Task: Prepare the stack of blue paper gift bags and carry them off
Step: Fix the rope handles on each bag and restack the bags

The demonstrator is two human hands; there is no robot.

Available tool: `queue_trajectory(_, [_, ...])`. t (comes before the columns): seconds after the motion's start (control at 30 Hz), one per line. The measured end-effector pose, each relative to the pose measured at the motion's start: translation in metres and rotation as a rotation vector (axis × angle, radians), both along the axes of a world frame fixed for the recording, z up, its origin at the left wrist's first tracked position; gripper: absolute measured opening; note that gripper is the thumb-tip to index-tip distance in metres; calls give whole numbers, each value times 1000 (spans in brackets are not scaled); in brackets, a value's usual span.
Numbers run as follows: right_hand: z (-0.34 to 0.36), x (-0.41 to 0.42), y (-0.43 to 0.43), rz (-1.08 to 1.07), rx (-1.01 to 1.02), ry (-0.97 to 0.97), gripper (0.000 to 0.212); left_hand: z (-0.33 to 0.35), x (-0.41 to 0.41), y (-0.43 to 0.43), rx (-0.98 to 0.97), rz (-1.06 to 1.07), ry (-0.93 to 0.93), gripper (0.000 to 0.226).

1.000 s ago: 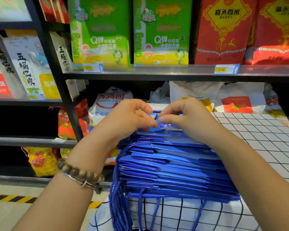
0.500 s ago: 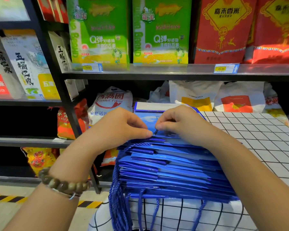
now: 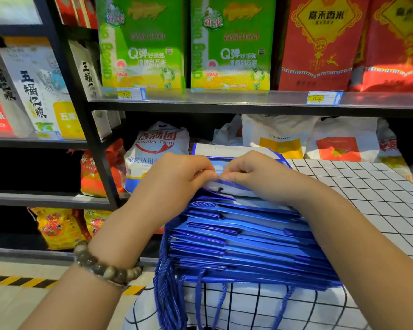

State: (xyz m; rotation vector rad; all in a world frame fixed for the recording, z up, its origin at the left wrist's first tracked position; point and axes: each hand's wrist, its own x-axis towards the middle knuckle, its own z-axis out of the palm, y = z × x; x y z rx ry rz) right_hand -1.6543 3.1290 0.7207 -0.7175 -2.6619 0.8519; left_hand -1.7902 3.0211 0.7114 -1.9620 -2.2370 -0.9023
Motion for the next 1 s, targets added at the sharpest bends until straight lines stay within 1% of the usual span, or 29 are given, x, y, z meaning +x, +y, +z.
queue_trajectory(0.03, [0, 4, -1, -3, -52, -8, 29, 0, 1, 1, -2, 13, 10, 23])
queue_trajectory(0.07, [2, 8, -1, -4, -113, -13, 28, 0, 2, 1, -11, 29, 10, 23])
queue_trajectory(0.1, [3, 12, -2, 5, -168, -24, 23, 0, 3, 1, -22, 47, 8, 24])
queue_trajectory(0.13, [4, 14, -3, 29, -179, -50, 19, 1, 5, 1, -38, 70, 13, 24])
queue_trajectory(0.23, [3, 14, -2, 86, 3, -150, 23, 8, 17, 0, -63, 168, 112, 19])
queue_trajectory(0.3, [2, 12, -2, 84, 50, -148, 24, 17, 28, -2, 8, 229, 188, 12])
queue_trajectory(0.37, [2, 11, -2, 87, 70, -135, 25, 24, 38, -3, 22, 279, 291, 18])
queue_trajectory(0.43, [1, 12, 0, 95, 101, -121, 25, 25, 45, 1, -85, 324, 434, 31])
queue_trajectory(0.5, [0, 11, -1, 102, 142, -128, 25, 22, 49, 7, -205, 360, 531, 44])
queue_trajectory(0.53, [-1, 10, -1, 101, 165, -137, 25, 21, 51, 9, -234, 363, 558, 45])
queue_trajectory(0.6, [-3, 10, -1, 94, 197, -139, 26, 19, 53, 12, -245, 352, 613, 34])
queue_trajectory(0.63, [-3, 10, -2, 87, 198, -130, 26, 18, 55, 13, -244, 352, 636, 33])
queue_trajectory(0.7, [-4, 10, -2, 76, 193, -97, 25, 15, 58, 12, -238, 345, 644, 35])
queue_trajectory(0.77, [-5, 12, -2, 52, 195, -71, 24, 11, 58, 12, -223, 326, 614, 30])
queue_trajectory(0.83, [-7, 13, -2, 17, 227, -27, 23, 7, 54, 12, -228, 295, 567, 32])
queue_trajectory(0.87, [-7, 14, -2, -7, 241, 2, 23, 6, 51, 11, -230, 275, 546, 34])
queue_trajectory(0.93, [-9, 16, -1, -44, 264, 56, 21, 9, 45, 10, -235, 218, 504, 26])
queue_trajectory(0.97, [-10, 17, -1, -56, 278, 70, 19, 12, 42, 8, -256, 178, 477, 22])
queue_trajectory(1.0, [-11, 19, 0, -69, 287, 82, 17, 16, 39, 7, -293, 132, 429, 24])
